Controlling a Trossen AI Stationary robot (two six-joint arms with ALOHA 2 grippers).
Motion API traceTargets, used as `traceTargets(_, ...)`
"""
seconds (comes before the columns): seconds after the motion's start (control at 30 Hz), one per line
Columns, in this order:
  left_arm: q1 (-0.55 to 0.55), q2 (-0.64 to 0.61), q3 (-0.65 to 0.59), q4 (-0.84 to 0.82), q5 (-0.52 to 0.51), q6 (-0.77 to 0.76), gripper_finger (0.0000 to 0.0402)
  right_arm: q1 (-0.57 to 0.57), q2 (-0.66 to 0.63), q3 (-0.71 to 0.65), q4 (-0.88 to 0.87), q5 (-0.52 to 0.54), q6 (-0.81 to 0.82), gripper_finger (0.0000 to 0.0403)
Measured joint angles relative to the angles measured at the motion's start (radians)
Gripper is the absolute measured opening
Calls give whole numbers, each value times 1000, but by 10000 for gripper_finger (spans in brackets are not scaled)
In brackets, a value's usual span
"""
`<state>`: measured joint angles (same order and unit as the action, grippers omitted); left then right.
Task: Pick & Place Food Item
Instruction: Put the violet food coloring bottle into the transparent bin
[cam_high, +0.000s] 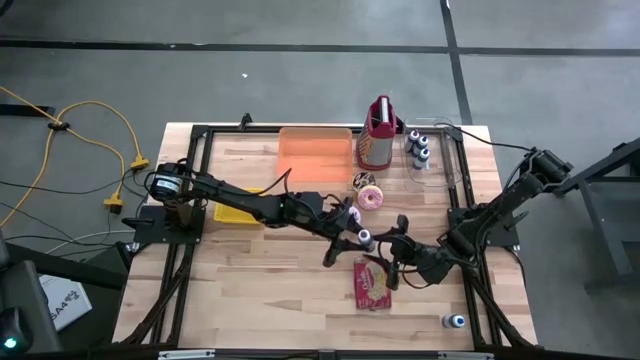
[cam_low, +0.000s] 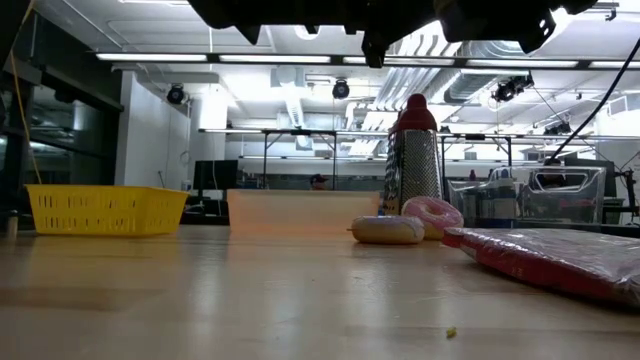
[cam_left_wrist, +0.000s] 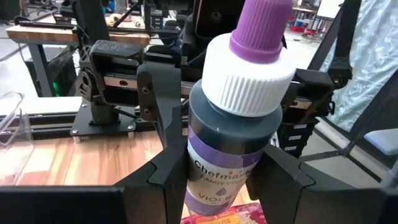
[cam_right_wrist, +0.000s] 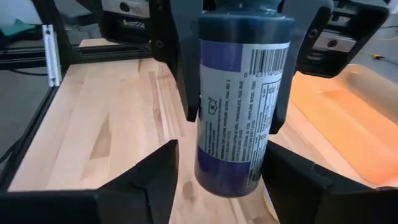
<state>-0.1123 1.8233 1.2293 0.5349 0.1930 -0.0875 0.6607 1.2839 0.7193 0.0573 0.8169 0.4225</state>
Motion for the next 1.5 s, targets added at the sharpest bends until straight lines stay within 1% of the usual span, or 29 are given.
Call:
traceTargets(0.1, 0, 1, 0, -7, 1, -2, 148, 0, 0, 1, -26, -29, 36, 214)
traceTargets(0.2, 1, 1, 0, -13, 0, -17, 148, 1, -10, 1, -122, -64, 117, 218)
traceTargets(0.33, 2, 1, 0, -26, 37, -24, 148, 1, -32, 0, -218, -113, 184, 219)
traceTargets(0.47, 1, 1, 0, -77, 39, -26, 148, 1, -76, 0, -230, -121, 177, 219)
traceTargets(0.7, -1, 1, 0, -155, 41, -41, 148, 0, -201, 0, -263, -116, 124, 219)
traceTargets(0.87, -3, 1, 0, -181, 41, -50, 148, -3, -241, 0, -239, -85, 100, 219)
traceTargets(1.13, -18, 0, 0, -179, 42, -44, 148, -50, -199, 0, -122, -94, 0, 219)
traceTargets(1.5, -14, 0, 0, -180, 39, -33, 148, -101, -196, 0, -29, -185, -9, 219)
